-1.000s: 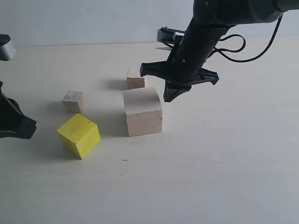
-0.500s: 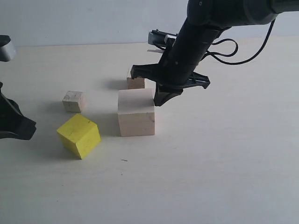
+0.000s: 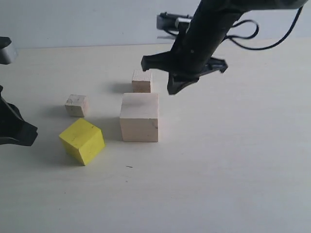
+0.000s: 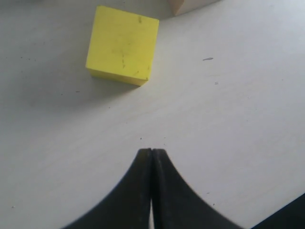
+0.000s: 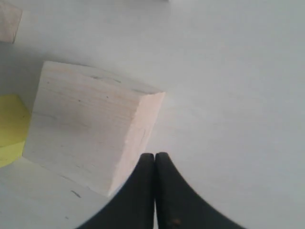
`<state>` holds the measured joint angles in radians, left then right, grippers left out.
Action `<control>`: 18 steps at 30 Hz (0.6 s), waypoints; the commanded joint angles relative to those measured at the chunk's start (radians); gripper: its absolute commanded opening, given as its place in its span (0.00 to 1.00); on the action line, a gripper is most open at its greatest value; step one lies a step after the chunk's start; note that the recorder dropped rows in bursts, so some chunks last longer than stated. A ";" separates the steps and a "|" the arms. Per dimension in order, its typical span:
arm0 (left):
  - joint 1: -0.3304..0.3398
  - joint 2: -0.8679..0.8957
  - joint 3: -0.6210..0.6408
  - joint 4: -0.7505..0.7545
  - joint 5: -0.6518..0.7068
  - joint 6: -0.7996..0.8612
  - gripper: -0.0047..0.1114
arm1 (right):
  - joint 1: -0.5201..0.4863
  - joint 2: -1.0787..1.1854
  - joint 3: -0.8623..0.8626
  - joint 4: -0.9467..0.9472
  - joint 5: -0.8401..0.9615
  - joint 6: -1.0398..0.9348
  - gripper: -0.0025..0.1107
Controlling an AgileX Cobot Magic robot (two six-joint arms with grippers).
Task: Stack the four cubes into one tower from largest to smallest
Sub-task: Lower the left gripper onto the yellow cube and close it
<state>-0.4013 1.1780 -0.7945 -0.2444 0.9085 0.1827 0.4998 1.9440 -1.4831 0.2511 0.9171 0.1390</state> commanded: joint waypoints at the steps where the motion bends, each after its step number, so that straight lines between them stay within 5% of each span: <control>1: -0.006 0.004 0.000 -0.005 -0.032 0.001 0.04 | 0.000 -0.176 0.001 -0.145 0.002 -0.011 0.02; 6: -0.006 0.022 0.005 -0.037 -0.080 0.005 0.11 | 0.000 -0.408 0.076 -0.108 -0.082 -0.017 0.02; 14: -0.006 0.148 0.041 -0.171 -0.164 0.174 0.69 | 0.000 -0.719 0.375 -0.067 -0.094 -0.017 0.02; 18: -0.008 0.228 0.035 -0.272 -0.217 0.278 0.70 | 0.000 -0.849 0.487 -0.053 -0.094 -0.017 0.02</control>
<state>-0.4013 1.3598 -0.7563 -0.4325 0.7410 0.3772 0.4998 1.1726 -1.0610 0.1807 0.8265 0.1273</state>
